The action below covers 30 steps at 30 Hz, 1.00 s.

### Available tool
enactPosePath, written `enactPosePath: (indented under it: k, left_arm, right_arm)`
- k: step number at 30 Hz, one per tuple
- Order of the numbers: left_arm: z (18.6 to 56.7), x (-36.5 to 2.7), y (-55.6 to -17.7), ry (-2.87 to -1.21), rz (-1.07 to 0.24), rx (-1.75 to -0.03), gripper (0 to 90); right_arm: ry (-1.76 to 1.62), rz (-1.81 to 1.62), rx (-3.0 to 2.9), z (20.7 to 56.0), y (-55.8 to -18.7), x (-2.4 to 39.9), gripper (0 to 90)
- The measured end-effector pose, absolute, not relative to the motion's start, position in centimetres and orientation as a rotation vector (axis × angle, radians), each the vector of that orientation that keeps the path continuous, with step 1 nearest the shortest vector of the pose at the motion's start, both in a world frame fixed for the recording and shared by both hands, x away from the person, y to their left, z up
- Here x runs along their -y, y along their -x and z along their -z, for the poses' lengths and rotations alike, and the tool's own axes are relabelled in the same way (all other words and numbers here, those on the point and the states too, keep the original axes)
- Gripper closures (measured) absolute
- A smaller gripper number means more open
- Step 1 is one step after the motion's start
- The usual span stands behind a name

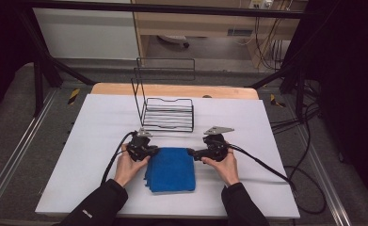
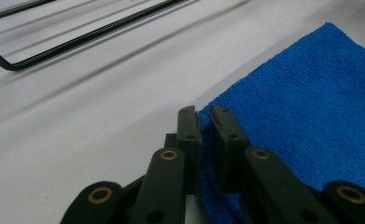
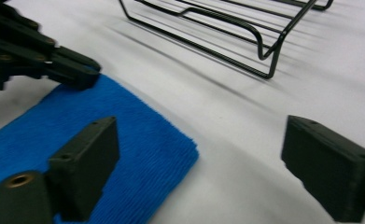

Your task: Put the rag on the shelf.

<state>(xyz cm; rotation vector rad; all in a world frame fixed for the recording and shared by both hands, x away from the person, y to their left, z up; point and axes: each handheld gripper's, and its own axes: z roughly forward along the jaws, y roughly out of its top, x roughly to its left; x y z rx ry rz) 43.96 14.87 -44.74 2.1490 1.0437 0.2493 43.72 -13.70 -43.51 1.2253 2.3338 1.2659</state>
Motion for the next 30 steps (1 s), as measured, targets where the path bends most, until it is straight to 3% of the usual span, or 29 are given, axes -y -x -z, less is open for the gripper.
enactPosePath:
  k: [14,30]
  left_arm:
    - [44.8,-14.9,-43.9,-2.151,-0.258,-1.028,82.0]
    - [44.9,-15.1,-43.9,-2.146,-0.255,-0.995,81.8]
  right_arm:
    - [-1.244,-1.210,-2.401,45.2,-44.3,13.0,54.5]
    - [-1.350,-1.245,-2.449,45.4,-44.0,12.7,82.8]
